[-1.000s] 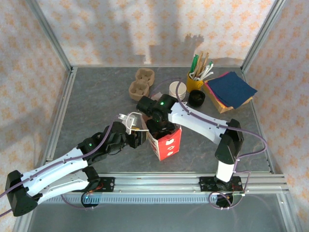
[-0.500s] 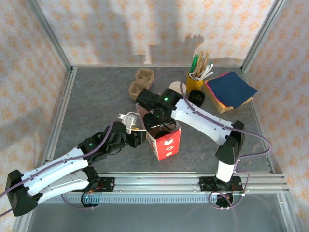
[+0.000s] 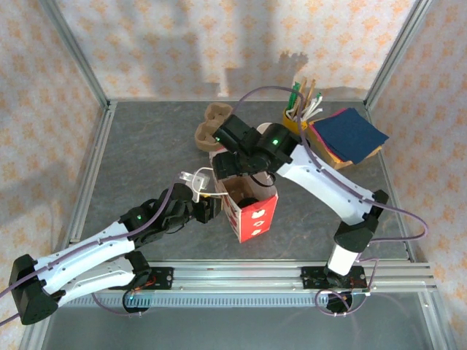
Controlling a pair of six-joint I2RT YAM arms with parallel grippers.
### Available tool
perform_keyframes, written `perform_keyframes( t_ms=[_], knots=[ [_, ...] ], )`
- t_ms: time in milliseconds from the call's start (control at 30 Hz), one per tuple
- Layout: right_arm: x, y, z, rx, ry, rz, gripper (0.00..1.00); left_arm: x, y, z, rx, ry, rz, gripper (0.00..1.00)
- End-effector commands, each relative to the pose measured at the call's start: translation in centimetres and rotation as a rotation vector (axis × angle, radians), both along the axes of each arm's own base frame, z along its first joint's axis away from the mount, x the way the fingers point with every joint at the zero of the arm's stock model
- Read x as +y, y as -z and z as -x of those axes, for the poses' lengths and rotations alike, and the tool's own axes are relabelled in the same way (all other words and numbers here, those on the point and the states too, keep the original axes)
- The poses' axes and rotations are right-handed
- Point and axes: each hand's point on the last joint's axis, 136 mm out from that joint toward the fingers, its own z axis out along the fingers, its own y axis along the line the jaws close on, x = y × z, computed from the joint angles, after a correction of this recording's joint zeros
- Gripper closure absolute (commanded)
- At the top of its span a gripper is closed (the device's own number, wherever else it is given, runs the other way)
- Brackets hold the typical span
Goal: Pack the takeout coffee
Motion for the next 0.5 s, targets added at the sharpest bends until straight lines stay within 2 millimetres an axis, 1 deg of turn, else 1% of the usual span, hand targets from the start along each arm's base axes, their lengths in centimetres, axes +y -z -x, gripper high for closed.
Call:
perform_keyframes(
  t_ms=[0, 133, 233, 300, 467],
  knots=[
    [-0.4, -4.9, -0.1, -0.124, -0.005, -0.112, 0.24, 0.0, -1.2, -0.4, -0.033, 0.000, -0.015, 0.49],
    [-1.2, -7.9, -0.5, -0.190, 0.018, -0.202, 0.24, 0.0, -1.4, -0.5, -0.039, -0.001, -0.018, 0.49],
    [-2.8, -9.6, -1.2, -0.235, 0.064, -0.242, 0.24, 0.0, -1.6, -0.6, -0.042, -0.001, -0.023, 0.49],
    [-3.8, -10.3, -1.7, -0.252, 0.091, -0.261, 0.24, -0.1, -1.8, -0.6, -0.045, -0.001, -0.025, 0.49],
    [-6.1, -11.1, -2.5, -0.296, 0.153, -0.270, 0.24, -0.1, -1.9, -0.6, -0.041, -0.001, -0.024, 0.49]
  ],
)
